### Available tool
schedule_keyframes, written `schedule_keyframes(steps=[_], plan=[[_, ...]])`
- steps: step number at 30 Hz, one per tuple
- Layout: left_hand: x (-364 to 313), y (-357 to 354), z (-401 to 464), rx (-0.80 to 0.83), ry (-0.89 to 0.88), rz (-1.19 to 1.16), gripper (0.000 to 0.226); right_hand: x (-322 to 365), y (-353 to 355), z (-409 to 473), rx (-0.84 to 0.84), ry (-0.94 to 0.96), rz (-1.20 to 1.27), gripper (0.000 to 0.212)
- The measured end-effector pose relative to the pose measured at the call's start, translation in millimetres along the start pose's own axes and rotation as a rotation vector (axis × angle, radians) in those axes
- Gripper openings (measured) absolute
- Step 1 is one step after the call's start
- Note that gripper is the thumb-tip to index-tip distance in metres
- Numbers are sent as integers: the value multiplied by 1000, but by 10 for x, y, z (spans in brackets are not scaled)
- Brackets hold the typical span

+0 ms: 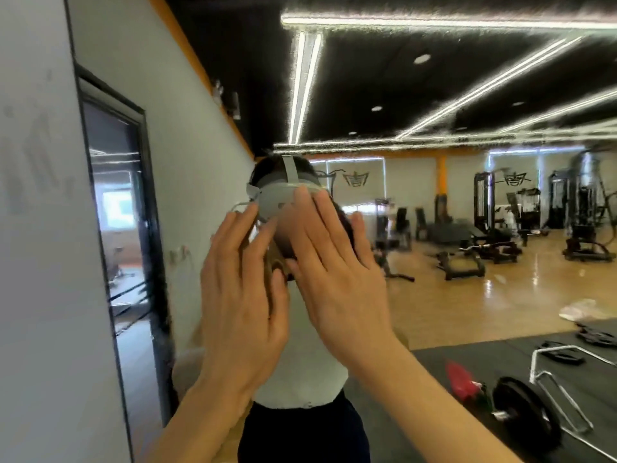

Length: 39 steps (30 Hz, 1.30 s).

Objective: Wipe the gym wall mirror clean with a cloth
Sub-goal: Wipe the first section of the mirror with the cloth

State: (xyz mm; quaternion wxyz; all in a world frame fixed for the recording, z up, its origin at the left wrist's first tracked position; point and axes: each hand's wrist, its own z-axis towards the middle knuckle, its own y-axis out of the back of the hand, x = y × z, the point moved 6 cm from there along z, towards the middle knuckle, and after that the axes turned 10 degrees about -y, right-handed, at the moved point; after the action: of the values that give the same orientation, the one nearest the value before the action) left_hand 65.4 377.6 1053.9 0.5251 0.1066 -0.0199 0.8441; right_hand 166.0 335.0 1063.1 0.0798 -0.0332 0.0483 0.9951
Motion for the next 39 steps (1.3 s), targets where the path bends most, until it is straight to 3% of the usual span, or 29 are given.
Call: schedule_keyframes(steps=[2, 6, 8, 10, 13, 15, 17, 20, 22, 24, 27, 29, 31, 35, 37, 39], plan=[[-110, -113, 64, 3, -18, -11, 50, -426, 93, -35, 4, -47, -27, 54], [-123, -234, 60, 52, -33, 67, 54, -1494, 416, -205, -85, -488, -10, 54], [-125, -254, 60, 69, -37, 107, 55, -1560, 443, -229, -160, -633, -7, 54], [-131, -261, 62, 68, -31, 122, 56, -1256, 347, -140, -161, -588, -16, 56], [-137, -259, 61, 59, -36, 127, 57, -544, 97, -89, -32, -165, -30, 58], [-143, -251, 54, 54, -45, 129, 56, -548, 128, -79, 14, 2, -74, 54], [-151, -246, 61, 48, -52, 127, 55, -952, 266, -68, 4, -90, -82, 58], [-161, -244, 70, 42, -52, 128, 54, -1709, 507, -149, -67, -501, -12, 56], [-163, -247, 62, 45, -55, 145, 54, -1681, 520, -131, -111, -618, -18, 55], [-163, -248, 55, 50, -54, 160, 55, -1220, 382, 28, -87, -501, -22, 59], [-153, -260, 58, 52, -41, 154, 56, -348, 131, 221, 10, -58, 8, 55], [-156, -260, 61, 50, -41, 145, 57, -339, 119, 295, 19, 69, 5, 52], [-161, -257, 64, 52, -55, 145, 56, -753, 230, 320, -25, 17, -4, 51], [-175, -262, 67, 51, -76, 165, 54, -1902, 586, 222, -103, -394, -6, 53], [-182, -265, 77, 49, -73, 173, 54, -1916, 604, 212, -128, -477, -17, 53], [-184, -266, 77, 55, -69, 180, 54, -1451, 491, 307, -123, -352, -30, 56]])
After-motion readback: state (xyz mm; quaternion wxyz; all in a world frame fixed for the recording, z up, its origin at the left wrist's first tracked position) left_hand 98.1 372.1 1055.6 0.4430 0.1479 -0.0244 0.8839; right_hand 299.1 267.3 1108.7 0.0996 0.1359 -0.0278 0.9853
